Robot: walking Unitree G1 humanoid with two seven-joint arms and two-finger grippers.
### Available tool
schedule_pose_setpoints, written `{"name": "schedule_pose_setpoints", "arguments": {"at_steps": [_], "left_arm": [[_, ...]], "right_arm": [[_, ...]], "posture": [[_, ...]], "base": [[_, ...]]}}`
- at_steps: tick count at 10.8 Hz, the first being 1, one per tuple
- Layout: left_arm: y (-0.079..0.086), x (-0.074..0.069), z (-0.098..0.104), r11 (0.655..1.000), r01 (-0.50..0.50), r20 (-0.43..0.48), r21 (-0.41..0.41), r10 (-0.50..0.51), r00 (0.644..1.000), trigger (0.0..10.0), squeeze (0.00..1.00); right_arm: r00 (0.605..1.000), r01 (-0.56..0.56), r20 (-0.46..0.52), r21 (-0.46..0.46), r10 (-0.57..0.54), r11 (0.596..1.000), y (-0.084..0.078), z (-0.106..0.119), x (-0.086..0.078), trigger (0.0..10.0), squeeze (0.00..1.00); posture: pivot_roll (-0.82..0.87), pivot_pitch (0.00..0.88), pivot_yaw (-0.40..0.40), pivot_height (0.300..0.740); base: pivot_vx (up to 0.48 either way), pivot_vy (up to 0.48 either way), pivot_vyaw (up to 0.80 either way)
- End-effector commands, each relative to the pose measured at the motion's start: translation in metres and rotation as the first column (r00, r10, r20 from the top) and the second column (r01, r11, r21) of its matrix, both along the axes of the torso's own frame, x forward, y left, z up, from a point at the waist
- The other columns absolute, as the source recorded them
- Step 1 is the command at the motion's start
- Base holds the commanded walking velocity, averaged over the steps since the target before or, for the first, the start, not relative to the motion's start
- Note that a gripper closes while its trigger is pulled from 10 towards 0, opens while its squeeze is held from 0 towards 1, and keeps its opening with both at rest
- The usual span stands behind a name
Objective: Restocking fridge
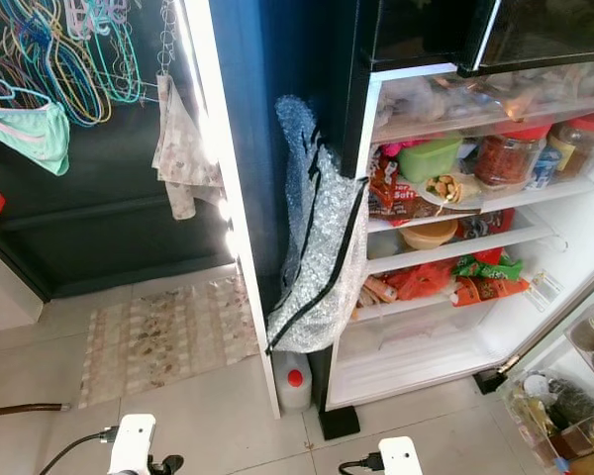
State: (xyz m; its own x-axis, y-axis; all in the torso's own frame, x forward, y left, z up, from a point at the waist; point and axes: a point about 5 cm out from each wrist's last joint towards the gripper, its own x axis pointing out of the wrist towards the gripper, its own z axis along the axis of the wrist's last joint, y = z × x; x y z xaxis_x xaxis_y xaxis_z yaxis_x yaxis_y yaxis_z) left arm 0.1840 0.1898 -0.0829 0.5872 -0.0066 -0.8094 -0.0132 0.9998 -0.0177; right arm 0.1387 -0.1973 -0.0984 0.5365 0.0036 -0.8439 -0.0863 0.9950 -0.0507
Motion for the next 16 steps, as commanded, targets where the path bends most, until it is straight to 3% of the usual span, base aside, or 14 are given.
{"name": "schedule_pose_setpoints", "arguments": {"at_steps": [1, 6, 12, 16], "left_arm": [[0.0041, -0.0053, -0.0021, 1.0, 0.004, -0.023, 0.007, -0.004, 1.0, 10.0, 0.0], [0.006, -0.0041, -0.0013, 1.0, -0.006, -0.018, 0.01, 0.006, 1.0, 10.0, 0.0], [0.0069, -0.0021, -0.0003, 1.0, -0.012, -0.015, 0.019, 0.012, 1.0, 10.0, 0.0], [0.0074, -0.0024, -0.0005, 1.0, -0.025, -0.02, 0.015, 0.025, 0.999, 10.0, 0.0]], "right_arm": [[1.0, 0.014, -0.017, 0.006, -0.014, 1.0, 0.0022, -0.0023, -0.0051, 10.0, 0.0], [1.0, 0.022, -0.012, 0.005, -0.022, 1.0, 0.0032, -0.002, -0.0039, 10.0, 0.0], [0.998, 0.069, -0.014, 0.003, -0.069, 0.998, 0.0025, -0.0021, -0.0031, 10.0, 0.0], [0.998, 0.06, -0.021, -0.001, -0.06, 0.998, 0.003, -0.0022, -0.0027, 10.0, 0.0]], "posture": [[-0.18, 0.0, 0.058, 0.74], [-0.17, 0.0, 0.052, 0.74], [-0.17, 0.0, 0.051, 0.74], [-0.17, 0.0, 0.053, 0.74]], "base": [[-0.292, 0.0, 0.0], [-0.294, 0.0, 0.0], [0.0, 0.0, 0.0], [0.0, 0.219, -0.76]]}}
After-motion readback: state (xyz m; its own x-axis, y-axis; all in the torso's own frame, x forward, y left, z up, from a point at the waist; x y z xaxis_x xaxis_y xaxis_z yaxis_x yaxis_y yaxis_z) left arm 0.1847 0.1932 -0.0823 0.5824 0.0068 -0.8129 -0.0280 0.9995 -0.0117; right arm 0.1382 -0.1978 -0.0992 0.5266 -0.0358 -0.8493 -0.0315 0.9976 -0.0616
